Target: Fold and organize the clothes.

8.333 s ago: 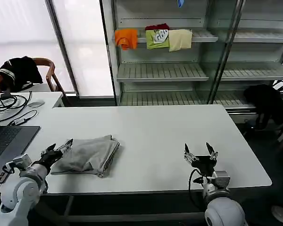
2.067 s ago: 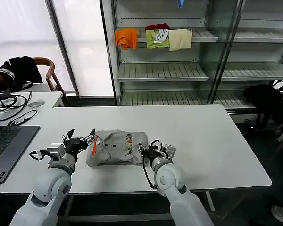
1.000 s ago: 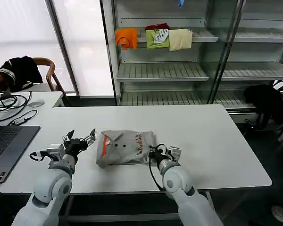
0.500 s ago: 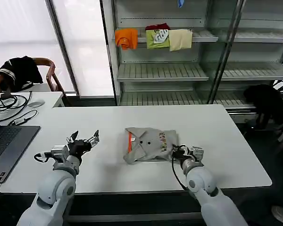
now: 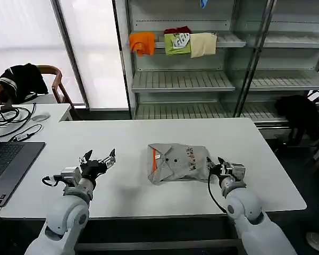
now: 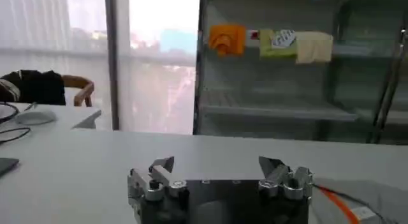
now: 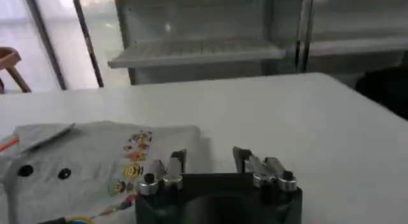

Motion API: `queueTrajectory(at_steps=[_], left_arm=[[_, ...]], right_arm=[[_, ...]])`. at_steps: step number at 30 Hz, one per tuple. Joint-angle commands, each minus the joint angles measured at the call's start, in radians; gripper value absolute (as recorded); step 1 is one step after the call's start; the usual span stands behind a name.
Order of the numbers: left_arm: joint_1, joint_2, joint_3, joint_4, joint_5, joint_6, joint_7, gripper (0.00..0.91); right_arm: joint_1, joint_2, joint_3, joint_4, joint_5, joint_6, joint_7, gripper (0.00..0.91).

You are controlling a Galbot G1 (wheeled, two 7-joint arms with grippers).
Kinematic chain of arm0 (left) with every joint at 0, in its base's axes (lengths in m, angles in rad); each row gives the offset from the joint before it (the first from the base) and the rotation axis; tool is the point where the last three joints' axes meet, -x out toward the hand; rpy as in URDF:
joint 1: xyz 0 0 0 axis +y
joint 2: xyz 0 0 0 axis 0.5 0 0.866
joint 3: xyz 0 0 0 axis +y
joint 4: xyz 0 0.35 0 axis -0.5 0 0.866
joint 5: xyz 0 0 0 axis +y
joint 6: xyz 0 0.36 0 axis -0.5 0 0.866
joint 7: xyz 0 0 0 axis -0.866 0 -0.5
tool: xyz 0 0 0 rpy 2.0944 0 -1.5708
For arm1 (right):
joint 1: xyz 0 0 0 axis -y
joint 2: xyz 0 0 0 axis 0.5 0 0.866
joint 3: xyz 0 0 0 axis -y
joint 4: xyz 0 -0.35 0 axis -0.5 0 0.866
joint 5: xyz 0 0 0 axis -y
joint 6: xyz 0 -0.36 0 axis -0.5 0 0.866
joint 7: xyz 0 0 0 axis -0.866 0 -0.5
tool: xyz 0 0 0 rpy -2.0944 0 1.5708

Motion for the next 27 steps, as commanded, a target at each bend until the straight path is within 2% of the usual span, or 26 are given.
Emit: queueTrajectory(at_steps=[1, 8, 12, 17, 27], left_arm=[[0.036, -0.038, 0.005, -0.021, 0.021, 0.0, 0.006, 0.907], [0.052, -0.04, 0.01, -0.028, 0.028, 0.0, 0.006, 0.907], [0.063, -0.04, 0.008, -0.026, 0.028, 0.0, 0.007, 0.907], [0.074, -0.037, 0.008, -0.026, 0.027, 0.0, 0.008, 0.907], [0.096, -0.043, 0.006, -0.025, 0.032, 0.0, 0.016, 0.907]], right_arm=[[-0.112, -0.026, -0.013, 0.217, -0.154, -0.002, -0.019, 0.907], [-0.151, 0.009, -0.075, 0.255, -0.123, -0.01, 0.038, 0.907], [-0.16, 0.013, -0.094, 0.239, -0.107, -0.011, 0.04, 0.907], [-0.133, 0.013, -0.118, 0.181, -0.037, -0.012, 0.052, 0.907], [-0.095, 0.06, -0.129, 0.063, -0.03, -0.011, 0.06, 0.907]])
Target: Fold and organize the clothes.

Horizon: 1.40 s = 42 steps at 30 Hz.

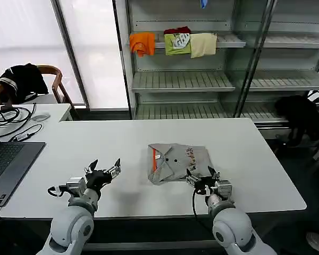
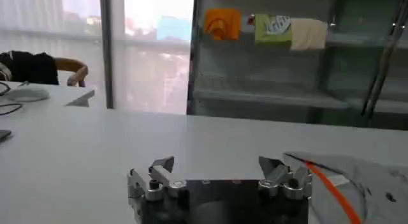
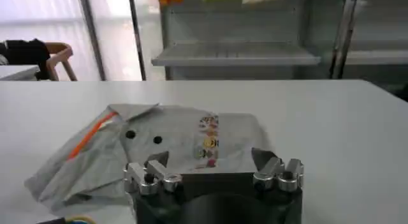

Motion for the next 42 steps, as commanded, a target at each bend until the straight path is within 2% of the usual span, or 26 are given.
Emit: queueTrajectory(at_steps=[1, 10, 21, 25, 29, 33, 38, 42], left_arm=[[0.018, -0.003, -0.001, -0.003, 0.005, -0.001, 0.003, 0.907], [0.031, -0.002, -0.003, -0.008, 0.004, 0.0, 0.004, 0.907], [0.032, -0.001, -0.003, -0.012, -0.003, 0.0, 0.005, 0.907], [0.035, -0.003, -0.005, -0.014, -0.003, 0.0, 0.005, 0.907], [0.043, -0.011, -0.01, -0.02, -0.002, 0.0, 0.005, 0.907], [0.053, -0.018, -0.019, -0.038, -0.001, 0.0, 0.002, 0.907], [0.077, -0.013, -0.037, -0.067, -0.001, 0.0, -0.002, 0.907], [0.112, -0.011, -0.058, -0.083, 0.001, 0.0, -0.001, 0.907]], right_arm=[[0.02, 0.036, -0.017, -0.1, 0.023, 0.0, 0.017, 0.907], [0.0, 0.041, -0.014, -0.112, 0.026, 0.0, 0.021, 0.907], [-0.027, 0.022, 0.016, -0.049, 0.052, 0.001, 0.025, 0.907], [-0.023, 0.025, 0.043, 0.008, 0.0, 0.004, 0.003, 0.907], [0.005, 0.034, 0.046, 0.054, -0.09, 0.017, -0.021, 0.907], [0.073, 0.061, -0.014, 0.03, -0.235, 0.047, -0.07, 0.907], [0.22, 0.106, -0.162, -0.09, -0.253, 0.007, -0.107, 0.907], [0.294, 0.131, -0.248, -0.193, -0.28, 0.004, -0.136, 0.907]])
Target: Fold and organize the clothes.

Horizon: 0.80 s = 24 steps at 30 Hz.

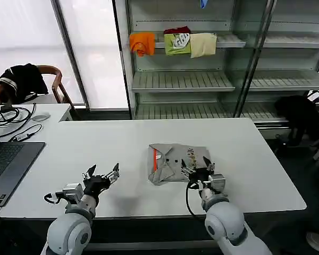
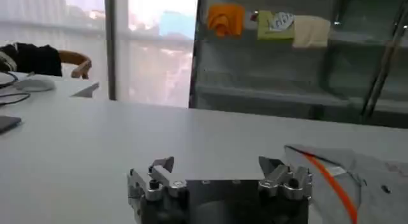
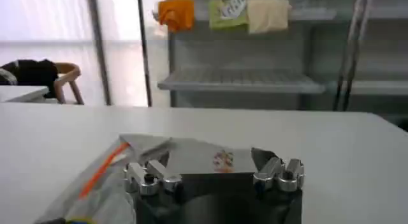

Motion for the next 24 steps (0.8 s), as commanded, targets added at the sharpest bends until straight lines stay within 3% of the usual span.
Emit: queueTrajectory(at_steps=[1, 18, 24], left_arm=[[0.057, 0.0, -0.034, -0.039, 0.003, 0.0, 0.0, 0.907], [0.107, -0.011, -0.069, -0.058, 0.002, 0.001, 0.002, 0.907], [0.112, -0.01, -0.07, -0.062, 0.001, 0.001, 0.001, 0.907]], right_arm=[[0.227, 0.066, -0.218, -0.187, -0.138, -0.014, -0.081, 0.907], [0.349, 0.227, -0.189, -0.521, -0.164, 0.069, -0.094, 0.907], [0.376, 0.267, -0.181, -0.597, -0.096, 0.033, -0.059, 0.907]])
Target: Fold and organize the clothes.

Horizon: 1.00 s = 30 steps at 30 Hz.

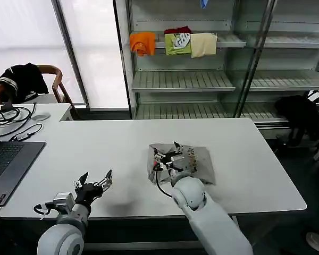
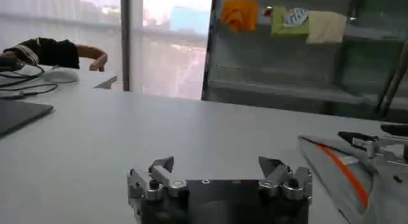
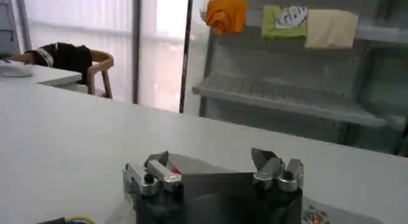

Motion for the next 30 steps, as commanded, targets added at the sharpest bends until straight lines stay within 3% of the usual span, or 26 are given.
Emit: queueTrajectory(at_steps=[1, 10, 19, 30], left_arm=[[0.015, 0.002, -0.009, -0.006, -0.001, 0.001, 0.0, 0.907], [0.024, 0.003, -0.01, -0.005, -0.003, 0.001, 0.002, 0.907], [0.033, 0.004, -0.008, -0.008, -0.015, 0.001, 0.01, 0.907], [0.031, 0.001, 0.0, -0.025, 0.031, 0.0, 0.017, 0.907]], right_arm=[[0.084, 0.098, -0.009, -0.213, 0.048, -0.019, 0.028, 0.907], [0.084, 0.104, 0.003, -0.234, 0.092, -0.045, 0.048, 0.907], [0.062, 0.098, 0.019, -0.231, 0.095, -0.024, 0.032, 0.907], [0.031, 0.065, 0.078, -0.012, 0.058, 0.005, 0.022, 0.907]])
